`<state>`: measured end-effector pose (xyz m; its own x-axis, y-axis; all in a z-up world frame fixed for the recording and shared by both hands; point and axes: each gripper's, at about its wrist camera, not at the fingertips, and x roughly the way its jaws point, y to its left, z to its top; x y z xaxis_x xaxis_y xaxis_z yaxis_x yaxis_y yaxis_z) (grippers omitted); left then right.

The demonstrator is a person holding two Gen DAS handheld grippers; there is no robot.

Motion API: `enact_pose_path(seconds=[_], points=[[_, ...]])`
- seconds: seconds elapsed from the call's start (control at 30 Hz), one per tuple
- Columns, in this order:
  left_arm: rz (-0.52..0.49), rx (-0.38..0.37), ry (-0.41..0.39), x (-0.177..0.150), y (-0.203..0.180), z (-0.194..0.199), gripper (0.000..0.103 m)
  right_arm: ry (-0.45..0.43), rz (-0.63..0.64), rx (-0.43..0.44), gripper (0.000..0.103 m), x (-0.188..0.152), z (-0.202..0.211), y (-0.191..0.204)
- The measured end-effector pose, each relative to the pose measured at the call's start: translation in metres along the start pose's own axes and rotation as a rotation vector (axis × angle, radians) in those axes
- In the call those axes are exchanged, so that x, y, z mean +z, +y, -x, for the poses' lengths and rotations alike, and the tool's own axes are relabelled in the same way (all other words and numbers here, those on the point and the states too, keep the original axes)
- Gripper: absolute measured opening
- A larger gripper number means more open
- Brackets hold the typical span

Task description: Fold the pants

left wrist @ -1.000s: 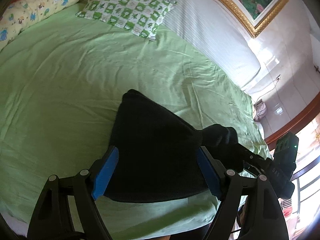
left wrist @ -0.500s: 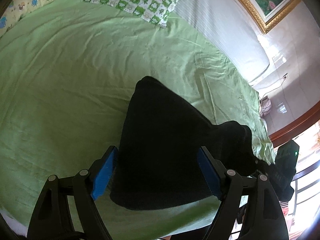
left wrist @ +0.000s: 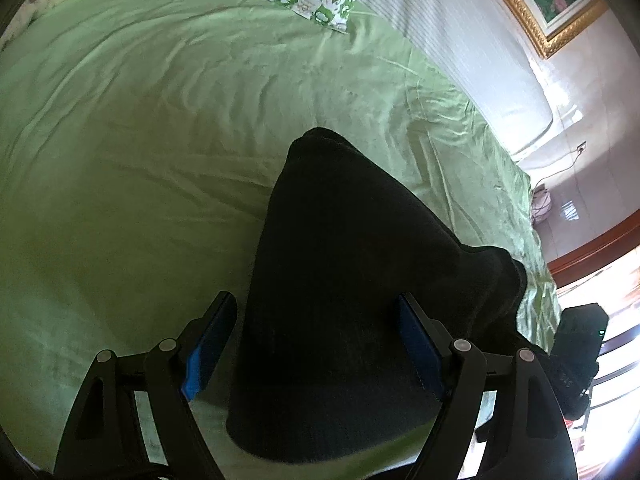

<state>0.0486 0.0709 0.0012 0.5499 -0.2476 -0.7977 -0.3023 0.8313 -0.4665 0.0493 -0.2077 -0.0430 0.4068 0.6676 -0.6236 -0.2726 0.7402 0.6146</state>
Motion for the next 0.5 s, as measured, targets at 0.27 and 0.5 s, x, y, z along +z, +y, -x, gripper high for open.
enact_pose_path(seconds=[0.27,0.5], points=[[-0.007,-0.030,-0.001,0.006,-0.004,-0.015,0.068,-0.016,-0.003,0.036,0.061,-0.003,0.001,-0.006],[0.008,-0.081,-0.021,0.006,-0.006,-0.004,0.052,-0.029,-0.019,0.063,0.051,-0.004,0.004,-0.006]])
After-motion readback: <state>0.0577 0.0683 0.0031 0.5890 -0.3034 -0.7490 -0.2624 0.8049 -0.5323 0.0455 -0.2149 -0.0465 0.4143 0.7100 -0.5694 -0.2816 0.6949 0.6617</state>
